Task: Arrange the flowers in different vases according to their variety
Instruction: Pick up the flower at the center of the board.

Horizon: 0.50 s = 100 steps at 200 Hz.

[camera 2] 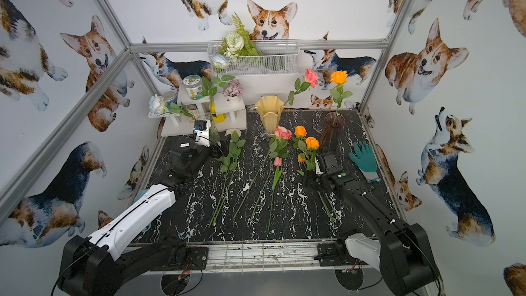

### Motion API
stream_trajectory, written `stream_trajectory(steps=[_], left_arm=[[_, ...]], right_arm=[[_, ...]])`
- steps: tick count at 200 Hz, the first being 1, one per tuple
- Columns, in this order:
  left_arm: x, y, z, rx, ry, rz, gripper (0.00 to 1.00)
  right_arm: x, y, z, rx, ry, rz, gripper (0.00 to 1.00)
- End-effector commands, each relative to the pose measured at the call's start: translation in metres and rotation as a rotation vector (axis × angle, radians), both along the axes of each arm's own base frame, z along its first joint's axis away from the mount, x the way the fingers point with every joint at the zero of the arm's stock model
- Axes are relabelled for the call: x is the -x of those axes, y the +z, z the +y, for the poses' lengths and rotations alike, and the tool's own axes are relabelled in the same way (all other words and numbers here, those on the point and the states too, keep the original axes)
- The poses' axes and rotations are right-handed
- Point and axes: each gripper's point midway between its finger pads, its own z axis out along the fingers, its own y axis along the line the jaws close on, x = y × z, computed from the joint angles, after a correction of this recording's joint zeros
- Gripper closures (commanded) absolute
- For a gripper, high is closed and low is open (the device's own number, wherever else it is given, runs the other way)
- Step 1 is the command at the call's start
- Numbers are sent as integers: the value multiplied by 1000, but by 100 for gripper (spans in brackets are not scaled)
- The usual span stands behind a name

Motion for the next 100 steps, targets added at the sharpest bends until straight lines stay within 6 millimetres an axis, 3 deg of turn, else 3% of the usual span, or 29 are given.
stream_trajectory(steps=[1,36,38,42,100], left_arm=[[2,0,0,3,-5,-7,0],[4,0,2,5,4,-14,0],[6,-12,3,-4,4,9,0],[8,-17,4,-5,6,16,0],[9,-20,6,-8,15,20,0]], right_arm=[[4,-11,-7,94,21,45,23],[4,-23,-10,159,43,88,22],[4,-24,-10,165,44,89,22],[4,-26,-10,177,48,92,21],[0,-39,-9,256,86,125,20]])
